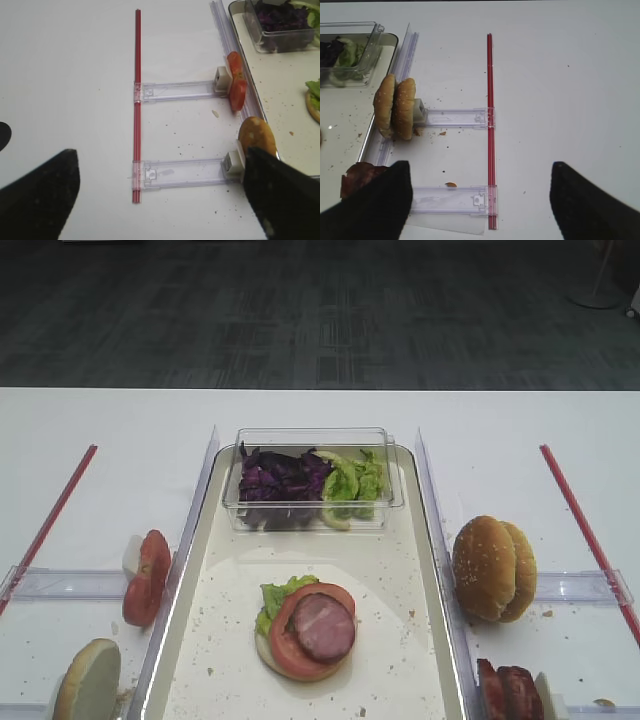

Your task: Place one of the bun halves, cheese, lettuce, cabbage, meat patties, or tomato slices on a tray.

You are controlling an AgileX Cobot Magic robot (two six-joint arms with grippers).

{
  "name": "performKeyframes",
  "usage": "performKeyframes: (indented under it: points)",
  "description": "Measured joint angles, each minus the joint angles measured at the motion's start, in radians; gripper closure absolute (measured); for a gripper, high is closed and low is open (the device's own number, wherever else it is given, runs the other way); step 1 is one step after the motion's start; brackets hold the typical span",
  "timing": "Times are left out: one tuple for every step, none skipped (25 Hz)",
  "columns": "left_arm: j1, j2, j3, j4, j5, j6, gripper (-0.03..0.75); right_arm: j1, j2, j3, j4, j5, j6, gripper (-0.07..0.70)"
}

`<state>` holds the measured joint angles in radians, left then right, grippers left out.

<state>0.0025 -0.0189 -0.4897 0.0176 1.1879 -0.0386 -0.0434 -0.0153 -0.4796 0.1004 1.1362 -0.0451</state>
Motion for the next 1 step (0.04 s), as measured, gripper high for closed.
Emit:
performKeyframes:
  points:
    - [0.000, 0.000, 0.000, 0.000, 0.000, 0.000, 0.103, 0.000, 0.000, 0.000, 0.000, 0.000, 0.000, 0.046]
